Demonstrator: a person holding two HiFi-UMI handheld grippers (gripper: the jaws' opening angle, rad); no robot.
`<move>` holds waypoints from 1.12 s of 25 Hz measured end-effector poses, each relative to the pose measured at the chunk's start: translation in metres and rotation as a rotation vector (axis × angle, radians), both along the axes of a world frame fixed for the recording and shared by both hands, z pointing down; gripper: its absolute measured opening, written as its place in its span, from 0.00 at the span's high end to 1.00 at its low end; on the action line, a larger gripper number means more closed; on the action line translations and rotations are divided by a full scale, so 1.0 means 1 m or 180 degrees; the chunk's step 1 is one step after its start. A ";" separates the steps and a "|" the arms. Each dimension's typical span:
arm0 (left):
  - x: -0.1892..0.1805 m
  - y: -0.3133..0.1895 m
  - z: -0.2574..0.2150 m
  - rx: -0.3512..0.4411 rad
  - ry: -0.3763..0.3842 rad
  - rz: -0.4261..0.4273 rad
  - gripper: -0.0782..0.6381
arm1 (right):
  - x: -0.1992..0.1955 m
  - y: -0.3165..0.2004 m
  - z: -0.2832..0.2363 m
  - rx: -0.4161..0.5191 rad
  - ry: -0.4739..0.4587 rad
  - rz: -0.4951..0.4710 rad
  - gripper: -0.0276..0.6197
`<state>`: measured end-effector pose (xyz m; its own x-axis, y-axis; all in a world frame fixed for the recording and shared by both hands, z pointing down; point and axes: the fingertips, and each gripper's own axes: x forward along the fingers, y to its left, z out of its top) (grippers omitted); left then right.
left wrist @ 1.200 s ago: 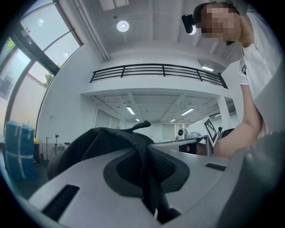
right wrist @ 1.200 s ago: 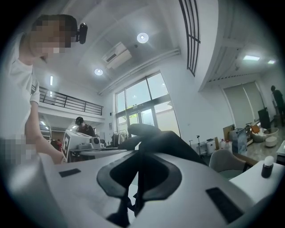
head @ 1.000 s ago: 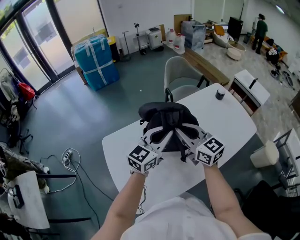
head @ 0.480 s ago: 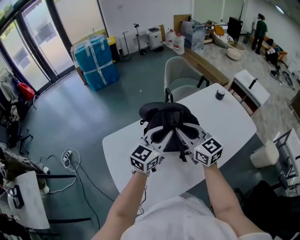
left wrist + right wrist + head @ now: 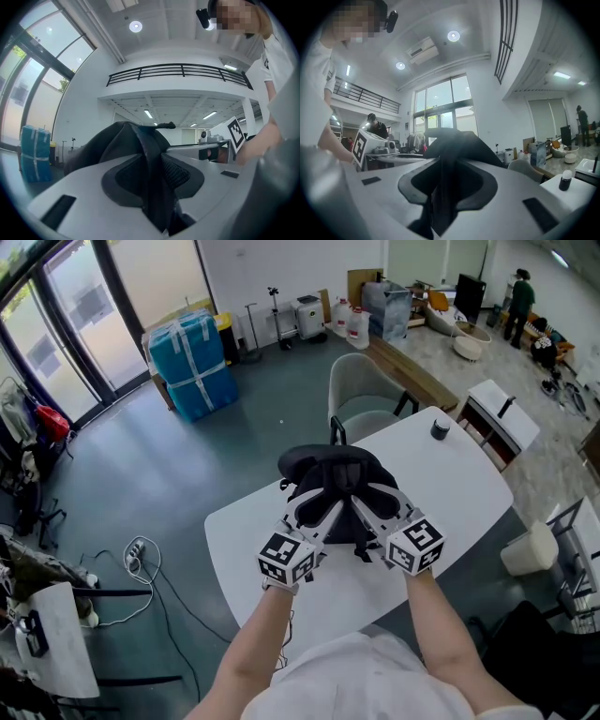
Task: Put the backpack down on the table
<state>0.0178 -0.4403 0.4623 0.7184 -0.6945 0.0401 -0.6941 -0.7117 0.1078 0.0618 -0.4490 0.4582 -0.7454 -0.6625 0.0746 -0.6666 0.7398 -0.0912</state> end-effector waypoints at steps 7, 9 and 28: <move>-0.025 0.000 -0.006 0.0034 0.0069 -0.0177 0.70 | 0.012 0.000 0.000 0.0002 -0.0027 0.0141 0.76; -0.031 0.001 -0.006 0.0033 0.0060 -0.0232 0.70 | 0.017 0.003 0.001 0.0003 -0.0024 0.0177 0.76; -0.125 0.043 0.013 -0.0023 -0.0016 -0.0954 0.80 | 0.097 0.048 0.018 0.0017 -0.0081 0.0747 0.89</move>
